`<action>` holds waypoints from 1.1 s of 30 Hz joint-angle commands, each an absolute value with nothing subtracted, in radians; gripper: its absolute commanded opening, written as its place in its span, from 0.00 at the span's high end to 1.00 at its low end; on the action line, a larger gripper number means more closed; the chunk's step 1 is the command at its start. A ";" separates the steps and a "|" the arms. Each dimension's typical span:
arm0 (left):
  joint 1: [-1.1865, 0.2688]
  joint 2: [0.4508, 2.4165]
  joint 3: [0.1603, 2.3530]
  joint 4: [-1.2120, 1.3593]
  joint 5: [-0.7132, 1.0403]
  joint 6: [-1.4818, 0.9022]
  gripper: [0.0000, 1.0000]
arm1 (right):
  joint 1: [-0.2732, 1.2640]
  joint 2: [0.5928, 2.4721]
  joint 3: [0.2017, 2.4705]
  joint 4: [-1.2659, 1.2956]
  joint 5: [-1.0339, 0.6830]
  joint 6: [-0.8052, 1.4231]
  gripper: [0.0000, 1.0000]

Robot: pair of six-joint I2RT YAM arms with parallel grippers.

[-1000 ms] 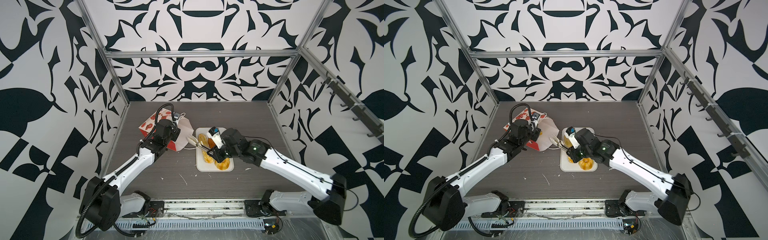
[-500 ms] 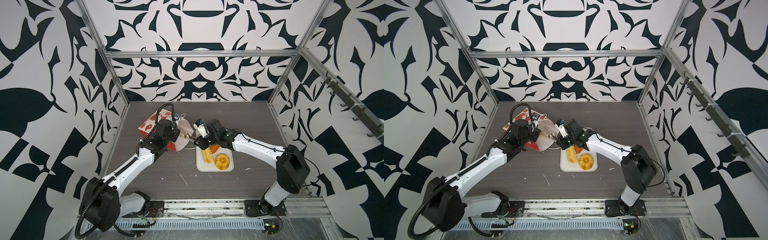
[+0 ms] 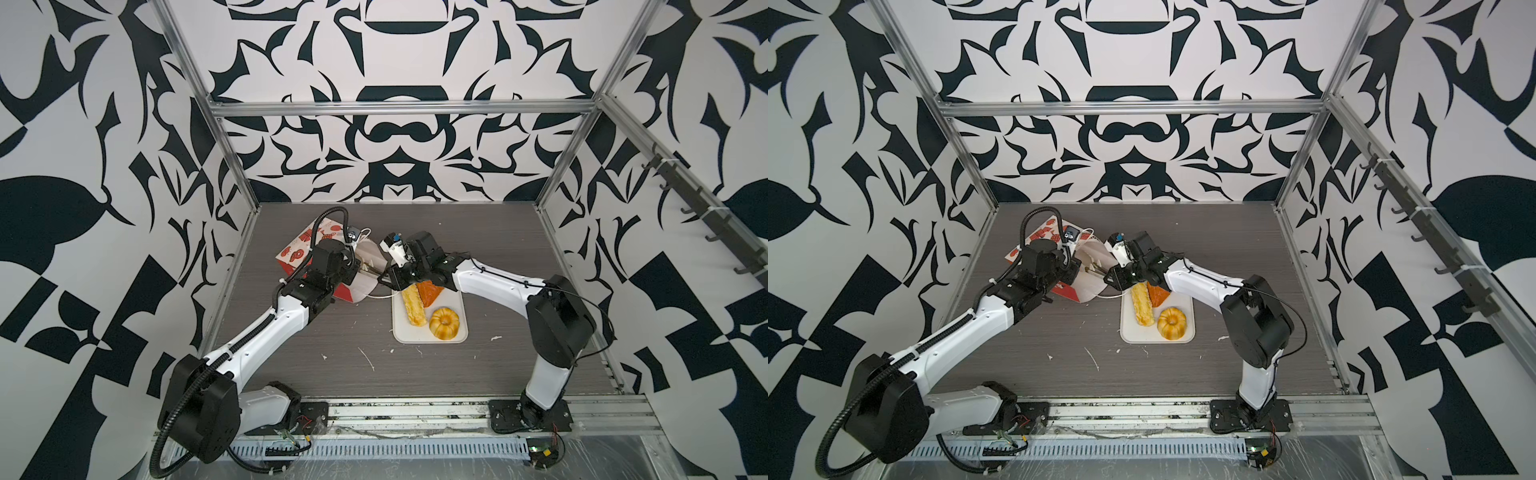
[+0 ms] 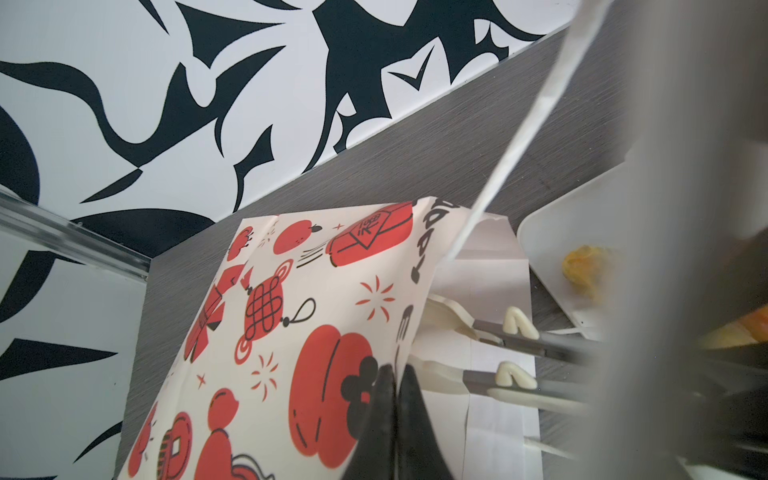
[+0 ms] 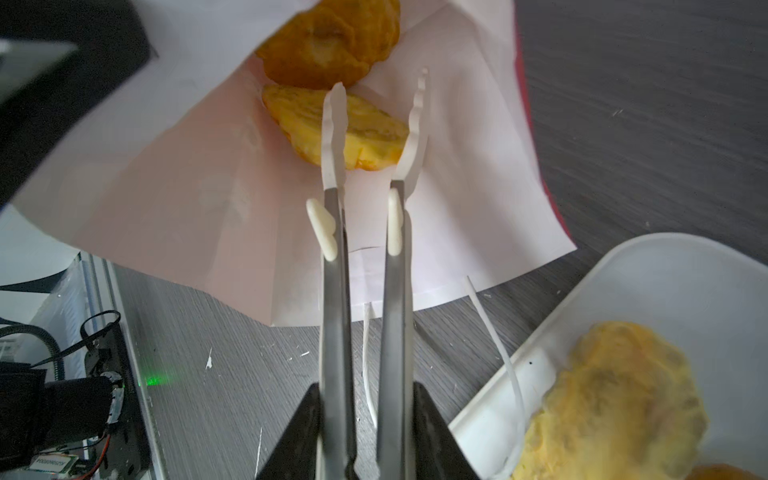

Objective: Take the fake bread out of the paper bag
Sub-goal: 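Reach the tongs back into the bag mouth toward the left gripper, right gripper, then position the tongs around the flat yellow pastry inside the bag, right gripper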

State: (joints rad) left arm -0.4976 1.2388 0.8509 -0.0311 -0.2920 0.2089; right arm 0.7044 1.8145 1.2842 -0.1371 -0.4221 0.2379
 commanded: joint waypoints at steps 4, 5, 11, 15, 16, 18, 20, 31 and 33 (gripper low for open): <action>-0.494 1.217 0.865 -0.040 -0.301 0.196 1.00 | 0.700 1.791 1.336 -0.087 -0.467 0.236 0.64; -0.495 1.216 0.864 -0.040 -0.302 0.196 1.00 | 0.699 1.795 1.336 -0.088 -0.467 0.235 0.64; -0.494 1.218 0.865 -0.040 -0.299 0.196 1.00 | 0.695 1.821 1.333 -0.074 -0.490 0.230 0.63; -0.494 1.220 0.866 -0.041 -0.295 0.195 1.00 | 0.692 1.843 1.326 -0.049 -0.501 0.228 0.61; -0.494 1.221 0.867 -0.042 -0.295 0.195 1.00 | 0.690 1.848 1.325 -0.043 -0.505 0.227 0.61; -0.494 1.223 0.867 -0.041 -0.294 0.195 1.00 | 0.687 1.857 1.326 -0.038 -0.508 0.222 0.60; -0.494 1.225 0.867 -0.041 -0.292 0.193 1.00 | 0.687 1.866 1.330 -0.038 -0.511 0.215 0.60; -0.494 1.238 0.870 -0.037 -0.293 0.193 1.00 | 0.677 1.921 1.350 -0.072 -0.628 0.209 0.59; -0.493 1.238 0.870 -0.036 -0.294 0.193 1.00 | 0.673 1.914 1.338 -0.063 -0.639 0.215 0.59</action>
State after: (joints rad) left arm -0.4976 1.2388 0.8509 -0.0414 -0.2924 0.2085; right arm 0.6773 1.9442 1.3060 -0.0940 -0.5735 0.2253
